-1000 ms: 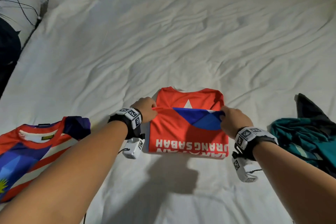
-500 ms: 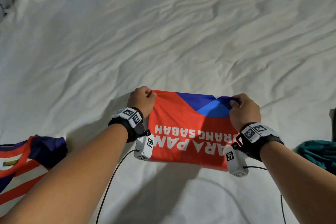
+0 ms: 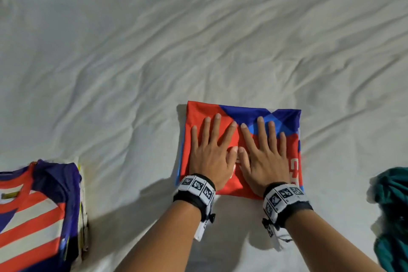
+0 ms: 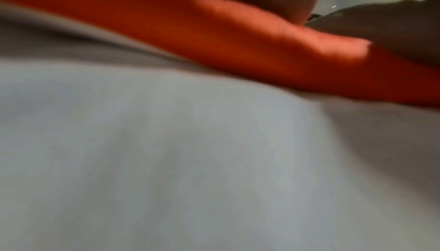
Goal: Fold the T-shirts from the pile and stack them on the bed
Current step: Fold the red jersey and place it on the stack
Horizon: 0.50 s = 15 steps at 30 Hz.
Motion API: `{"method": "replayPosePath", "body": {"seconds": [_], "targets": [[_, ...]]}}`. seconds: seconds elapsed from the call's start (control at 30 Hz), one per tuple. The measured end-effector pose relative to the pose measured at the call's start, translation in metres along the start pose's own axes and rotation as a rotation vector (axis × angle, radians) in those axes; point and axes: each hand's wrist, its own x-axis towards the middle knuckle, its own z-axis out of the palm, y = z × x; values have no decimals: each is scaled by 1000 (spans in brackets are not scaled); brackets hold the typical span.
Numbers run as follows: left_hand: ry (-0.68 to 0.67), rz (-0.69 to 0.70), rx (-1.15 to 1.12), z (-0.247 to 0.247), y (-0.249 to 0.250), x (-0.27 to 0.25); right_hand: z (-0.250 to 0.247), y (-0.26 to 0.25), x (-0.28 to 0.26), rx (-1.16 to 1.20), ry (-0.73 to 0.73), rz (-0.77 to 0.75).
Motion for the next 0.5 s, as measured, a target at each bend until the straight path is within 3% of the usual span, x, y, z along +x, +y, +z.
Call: {"method": "replayPosePath", "body": {"seconds": [0.17, 0.4, 0.5], "targets": [[66, -210, -28, 6, -22, 0, -1, 21, -5, 4, 46, 101], [81, -395, -14, 2, -46, -9, 1, 42, -17, 36, 52, 288], [191, -359, -48, -5, -21, -22, -6, 27, -27, 54, 135, 299]]}}
